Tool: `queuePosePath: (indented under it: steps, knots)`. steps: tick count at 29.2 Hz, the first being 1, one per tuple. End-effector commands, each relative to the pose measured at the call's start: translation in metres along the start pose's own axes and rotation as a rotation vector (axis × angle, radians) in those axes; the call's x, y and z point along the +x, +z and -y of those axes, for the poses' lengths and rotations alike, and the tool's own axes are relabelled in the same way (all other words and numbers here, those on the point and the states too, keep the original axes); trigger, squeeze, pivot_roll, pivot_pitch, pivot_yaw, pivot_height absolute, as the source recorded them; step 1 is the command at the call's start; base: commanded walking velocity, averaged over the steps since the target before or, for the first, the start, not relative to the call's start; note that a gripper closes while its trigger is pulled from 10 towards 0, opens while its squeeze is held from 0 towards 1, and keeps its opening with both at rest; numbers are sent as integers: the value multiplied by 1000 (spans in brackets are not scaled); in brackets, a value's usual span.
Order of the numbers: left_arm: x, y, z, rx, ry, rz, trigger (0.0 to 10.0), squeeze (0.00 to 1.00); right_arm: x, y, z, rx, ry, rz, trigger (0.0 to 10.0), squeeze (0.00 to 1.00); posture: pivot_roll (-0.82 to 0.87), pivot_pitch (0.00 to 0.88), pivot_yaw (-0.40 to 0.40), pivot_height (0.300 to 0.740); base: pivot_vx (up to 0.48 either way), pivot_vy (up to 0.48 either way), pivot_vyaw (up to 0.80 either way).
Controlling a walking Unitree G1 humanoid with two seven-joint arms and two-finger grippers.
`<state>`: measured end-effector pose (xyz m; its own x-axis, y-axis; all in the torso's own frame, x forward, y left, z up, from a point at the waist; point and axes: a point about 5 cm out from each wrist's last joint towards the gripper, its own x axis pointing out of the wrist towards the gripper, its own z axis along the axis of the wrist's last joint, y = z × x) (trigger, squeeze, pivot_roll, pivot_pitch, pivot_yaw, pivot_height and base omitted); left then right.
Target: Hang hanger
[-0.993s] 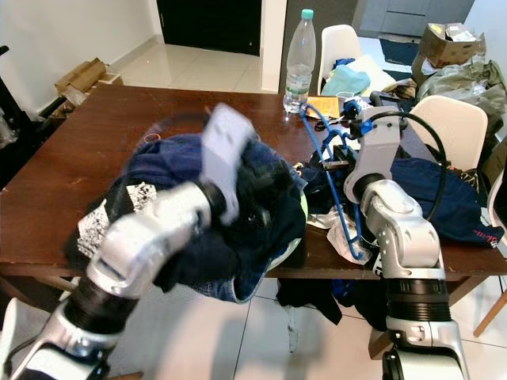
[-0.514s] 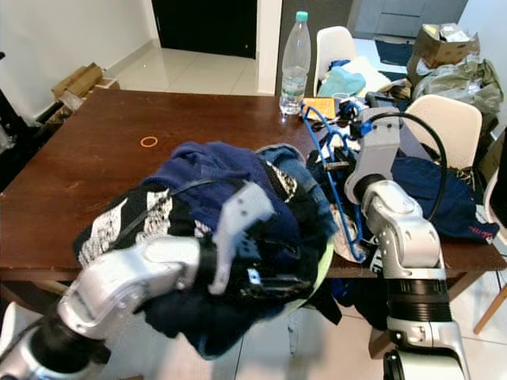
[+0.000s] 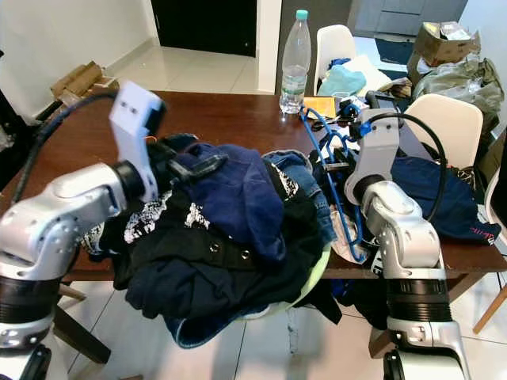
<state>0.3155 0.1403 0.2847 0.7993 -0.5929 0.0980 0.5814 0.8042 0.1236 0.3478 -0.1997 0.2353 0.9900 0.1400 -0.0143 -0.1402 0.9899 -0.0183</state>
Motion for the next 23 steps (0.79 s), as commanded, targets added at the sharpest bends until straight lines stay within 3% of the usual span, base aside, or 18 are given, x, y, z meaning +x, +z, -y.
queuePosePath:
  steps: [1,2,3,6,7,8,9,11,14,16,17,23]
  knots:
    - [-1,9,-7,25,70,46,10000,0,-1,-4,5,-4,-16,-23,10000,0,81,99,-46,740,0,0,0]
    - [-1,9,-7,25,70,46,10000,0,-1,-4,5,-4,-16,-23,10000,0,81,99,-46,740,0,0,0]
    - [-1,14,-14,35,138,78,10000,0,-1,-3,4,-5,-14,-23,10000,0,81,99,-46,740,0,0,0]
    - [-1,14,-14,35,138,78,10000,0,-1,-3,4,-5,-14,-23,10000,0,81,99,-46,740,0,0,0]
    - [-1,14,-23,41,201,94,10000,0,0,-3,4,-6,-12,-22,10000,0,79,97,-48,740,0,0,0]
    - [4,5,-31,0,240,89,10000,0,0,-3,4,-7,-10,-21,10000,0,80,93,-50,740,0,0,0]
    - [4,5,-31,0,240,89,10000,0,0,-3,4,-7,-10,-21,10000,0,80,93,-50,740,0,0,0]
    - [14,-11,-34,-77,245,72,10000,0,1,-2,3,-9,-8,-21,10000,0,74,91,-49,740,0,0,0]
    - [25,-22,-29,-173,214,60,10000,0,1,-1,3,-13,-8,-17,10000,0,63,86,-45,740,0,0,0]
    - [25,-22,-29,-173,214,60,10000,0,1,-1,3,-13,-8,-17,10000,0,63,86,-45,740,0,0,0]
    - [30,-29,-24,-234,175,32,10000,0,0,0,4,-15,-10,-15,10000,0,60,82,-44,740,0,0,0]
    - [36,-43,-12,-252,97,-43,10000,0,-2,2,9,-19,-26,-11,10000,0,53,80,-39,740,0,0,0]
